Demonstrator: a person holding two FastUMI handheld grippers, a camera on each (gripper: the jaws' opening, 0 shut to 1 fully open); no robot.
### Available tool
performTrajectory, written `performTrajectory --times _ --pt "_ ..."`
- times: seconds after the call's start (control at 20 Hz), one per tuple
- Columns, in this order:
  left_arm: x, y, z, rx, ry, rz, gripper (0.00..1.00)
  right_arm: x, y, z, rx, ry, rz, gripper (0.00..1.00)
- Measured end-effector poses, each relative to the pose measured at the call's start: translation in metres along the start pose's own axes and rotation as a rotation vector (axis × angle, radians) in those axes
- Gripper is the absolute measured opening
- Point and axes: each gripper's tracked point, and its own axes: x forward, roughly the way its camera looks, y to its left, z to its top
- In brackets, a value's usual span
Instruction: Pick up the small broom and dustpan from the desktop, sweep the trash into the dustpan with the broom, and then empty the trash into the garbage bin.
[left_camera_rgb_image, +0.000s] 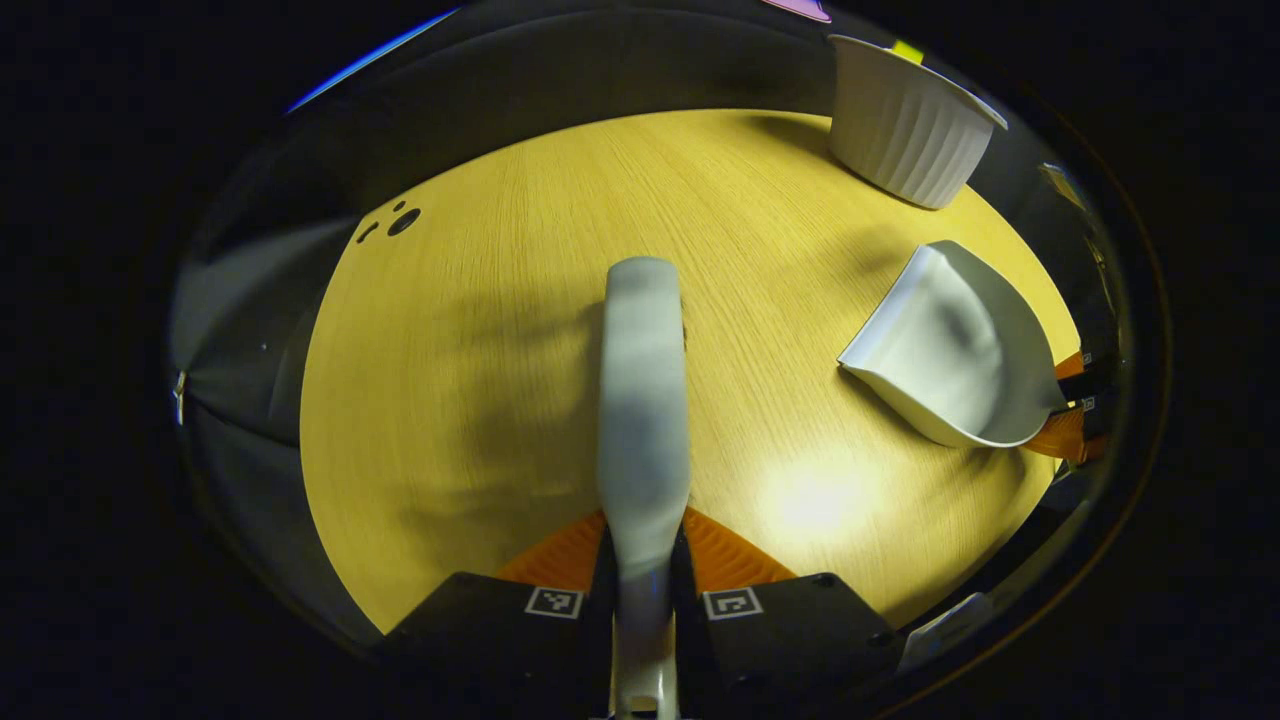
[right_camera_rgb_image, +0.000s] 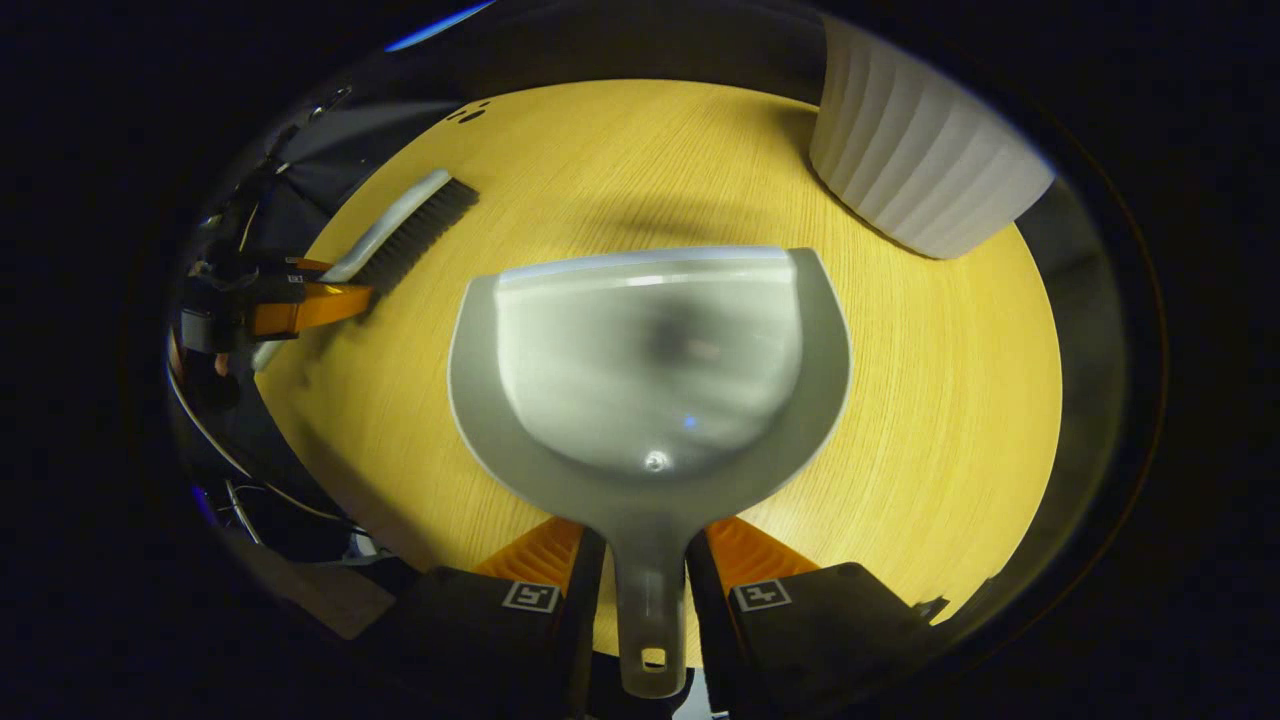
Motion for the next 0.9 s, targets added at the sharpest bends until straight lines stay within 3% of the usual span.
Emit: performTrajectory --times 0.05,0.1,0.2,0.25,0.4,0.55,0.6,0.65,0.9 --pt "-0.001 0.003 0.003 0.006 -0.011 0.015 0.33 -0.004 0.000 0.001 0.001 -0.007 0.010 0.43" --pt "-0.002 0.004 0.005 0.014 -0.021 0.025 0.30 -0.010 -0.001 0.002 -0.003 -0.015 0.016 0.48" --pt "-0.011 0.009 0.007 0.037 -0.033 0.051 0.31 -0.020 -0.002 0.005 -0.012 -0.026 0.026 0.43" --pt "-0.016 0.012 0.009 0.046 -0.041 0.061 0.35 -0.027 -0.002 0.004 -0.020 -0.034 0.028 0.48" --pt "-0.034 0.016 0.017 0.067 -0.068 0.088 0.38 -0.048 -0.004 0.013 -0.033 -0.081 0.035 0.47" --pt "-0.054 0.012 0.026 0.046 -0.121 0.087 0.48 -0.073 -0.003 0.032 -0.019 -0.156 0.050 0.45" --pt "-0.065 0.011 0.032 0.033 -0.147 0.090 0.47 -0.081 -0.002 0.039 -0.017 -0.181 0.056 0.45" --pt "-0.074 0.012 0.040 0.021 -0.180 0.095 0.40 -0.091 -0.002 0.048 -0.016 -0.213 0.057 0.45" --pt "-0.137 0.004 0.094 -0.039 -0.442 0.077 0.40 -0.143 0.005 0.101 -0.024 -0.412 0.080 0.45"
